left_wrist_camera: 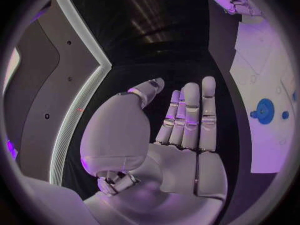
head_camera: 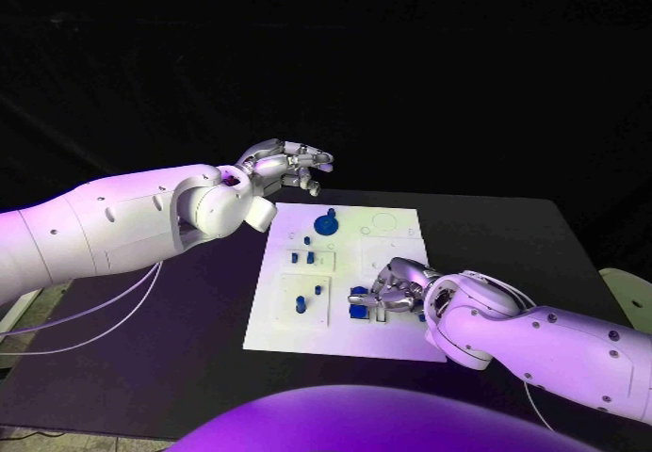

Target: Assemble the parts on the task board

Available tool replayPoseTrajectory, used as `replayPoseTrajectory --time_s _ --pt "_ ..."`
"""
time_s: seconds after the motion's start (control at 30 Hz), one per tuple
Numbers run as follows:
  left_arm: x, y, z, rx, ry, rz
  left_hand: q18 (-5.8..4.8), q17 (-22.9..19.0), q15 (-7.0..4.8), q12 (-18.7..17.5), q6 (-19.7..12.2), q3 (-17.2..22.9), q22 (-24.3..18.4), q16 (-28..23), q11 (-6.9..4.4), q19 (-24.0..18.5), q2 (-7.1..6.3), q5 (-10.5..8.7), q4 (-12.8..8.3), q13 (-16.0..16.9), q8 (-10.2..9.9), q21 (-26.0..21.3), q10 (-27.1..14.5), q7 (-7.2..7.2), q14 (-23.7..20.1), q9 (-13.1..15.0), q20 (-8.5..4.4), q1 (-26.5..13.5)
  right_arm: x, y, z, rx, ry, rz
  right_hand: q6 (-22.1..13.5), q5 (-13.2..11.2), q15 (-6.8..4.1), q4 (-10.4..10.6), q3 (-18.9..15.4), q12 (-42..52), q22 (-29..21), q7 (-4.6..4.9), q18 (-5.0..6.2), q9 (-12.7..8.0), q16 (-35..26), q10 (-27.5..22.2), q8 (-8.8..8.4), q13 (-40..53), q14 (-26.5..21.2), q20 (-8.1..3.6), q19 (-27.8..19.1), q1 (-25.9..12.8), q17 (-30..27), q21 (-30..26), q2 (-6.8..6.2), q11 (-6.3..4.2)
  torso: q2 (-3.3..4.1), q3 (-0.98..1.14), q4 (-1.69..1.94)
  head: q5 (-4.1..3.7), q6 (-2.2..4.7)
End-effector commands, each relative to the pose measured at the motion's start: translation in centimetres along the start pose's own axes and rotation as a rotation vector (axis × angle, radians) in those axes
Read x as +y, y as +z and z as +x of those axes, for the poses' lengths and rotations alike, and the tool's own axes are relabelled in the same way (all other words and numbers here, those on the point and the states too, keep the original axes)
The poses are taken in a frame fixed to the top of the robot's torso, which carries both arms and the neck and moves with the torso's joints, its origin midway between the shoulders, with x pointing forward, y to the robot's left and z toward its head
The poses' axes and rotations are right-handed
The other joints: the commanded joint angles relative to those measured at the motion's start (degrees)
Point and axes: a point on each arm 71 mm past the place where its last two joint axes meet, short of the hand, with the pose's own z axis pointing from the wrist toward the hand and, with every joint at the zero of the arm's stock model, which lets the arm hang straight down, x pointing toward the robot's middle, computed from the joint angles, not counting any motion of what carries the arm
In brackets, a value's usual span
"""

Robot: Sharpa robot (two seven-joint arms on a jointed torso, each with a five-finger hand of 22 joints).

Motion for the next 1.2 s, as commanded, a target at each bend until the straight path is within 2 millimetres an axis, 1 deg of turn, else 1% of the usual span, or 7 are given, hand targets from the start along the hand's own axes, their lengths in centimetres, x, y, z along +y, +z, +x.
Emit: replayPoseTrajectory --time_s 0.03,0.23,0.33,0.7,0.87,1.07,1.2 --pt "-0.1 0.0 0.2 0.015 -0.002 0.005 0.53 -0.1 0.07 0.2 -0.4 0.1 0.0 0.2 -0.02 0.3 0.42 0.20 -0.1 0.1 0.3 -0.3 -0.6 0.11 -0.5 -0.1 0.21 0.0 0.0 -0.2 -0.1 -0.011 -0.018 -0.016 0.0 0.7 -0.32 -0.1 -0.5 -0.2 6.4 0.38 -0.14 0.1 0.3 1.7 -0.23 8.2 5.7 -0.18 0.0 0.2 12.9 -0.2 0.78 -0.39 -0.05 0.00 -0.04 0.01 0.00" --pt "-0.1 0.0 0.2 0.015 -0.002 0.005 0.53 -0.1 0.07 0.2 -0.4 0.1 0.0 0.2 -0.02 0.3 0.42 0.20 -0.1 0.1 0.3 -0.3 -0.6 0.11 -0.5 -0.1 0.21 0.0 -0.2 -1.1 -0.4 -0.028 -0.015 -0.031 0.2 3.0 -0.36 -0.3 -1.4 -0.1 6.6 0.31 -0.17 0.3 0.3 1.8 -0.47 8.4 5.8 -0.22 0.2 4.0 13.0 -0.1 2.09 -0.45 -0.03 0.04 -0.01 -0.12 0.00" --pt "-0.1 0.0 0.1 0.011 -0.001 0.005 0.53 -0.1 0.07 0.3 -0.4 0.0 0.0 0.2 -0.02 0.4 0.39 0.17 -0.1 0.1 0.3 -0.3 -0.6 0.12 -0.5 -0.1 0.21 0.0 -0.3 -1.8 -0.5 -0.036 -0.018 -0.049 0.3 6.2 -0.45 -0.6 -1.7 0.1 6.8 0.21 -0.21 0.4 0.4 2.0 -0.83 8.7 5.8 -0.30 0.3 10.0 13.1 0.0 2.32 -0.55 -0.06 0.06 -0.15 -0.03 0.00" --pt "-0.1 0.1 0.1 0.014 -0.001 0.004 0.53 -0.1 0.08 0.3 -0.4 0.0 0.0 0.3 -0.01 0.4 0.39 0.14 -0.1 0.1 0.4 -0.3 -0.7 0.13 -0.5 -0.1 0.21 0.0 0.5 -2.3 -0.2 -0.022 -0.022 -0.080 0.5 6.4 -0.52 -0.6 -1.9 0.4 7.0 0.12 -0.26 0.4 0.4 2.2 -1.01 8.9 5.8 -0.36 0.4 12.6 13.4 0.2 2.38 -0.63 -0.08 0.14 0.00 -0.42 0.00" --pt "0.0 0.1 0.2 0.015 -0.001 0.004 0.53 -0.1 0.08 0.3 -0.4 0.0 0.0 0.3 -0.01 0.4 0.39 0.14 -0.1 0.1 0.4 -0.3 -0.7 0.13 -0.5 -0.1 0.21 0.0 0.7 -2.0 0.0 -0.011 -0.029 -0.077 0.6 6.4 -0.53 -0.5 -1.9 0.5 7.0 0.10 -0.28 0.5 0.4 2.3 -0.98 9.1 5.9 -0.37 0.4 12.7 13.5 0.3 2.47 -0.65 -0.05 -0.04 -0.03 -0.48 0.00" --pt "0.0 0.1 0.2 0.016 -0.002 0.004 0.53 -0.1 0.08 0.3 -0.4 0.0 0.0 0.3 -0.01 0.4 0.39 0.14 -0.1 0.1 0.4 -0.3 -0.7 0.13 -0.5 -0.1 0.21 0.0 0.5 -1.5 0.1 -0.004 -0.038 -0.062 0.9 6.6 -0.59 -0.5 -1.9 0.7 7.0 -0.02 -0.28 0.5 0.4 2.4 -0.94 9.3 5.9 -0.41 0.5 13.5 13.5 0.3 2.96 -0.74 0.02 0.00 -0.01 -0.46 0.00" --pt "0.0 0.1 0.2 0.015 -0.002 0.004 0.53 -0.1 0.08 0.3 -0.4 0.0 0.0 0.3 -0.01 0.4 0.39 0.14 -0.1 0.1 0.4 -0.3 -0.7 0.13 -0.5 -0.1 0.21 0.0 0.2 -1.3 0.0 -0.004 -0.047 -0.050 1.1 5.3 -0.74 -0.8 -1.6 0.9 7.1 -0.17 -0.28 0.5 0.4 2.5 -1.25 9.5 5.9 -0.55 0.5 17.0 13.5 0.2 3.71 -0.89 0.01 -0.08 -0.02 -0.37 0.00"
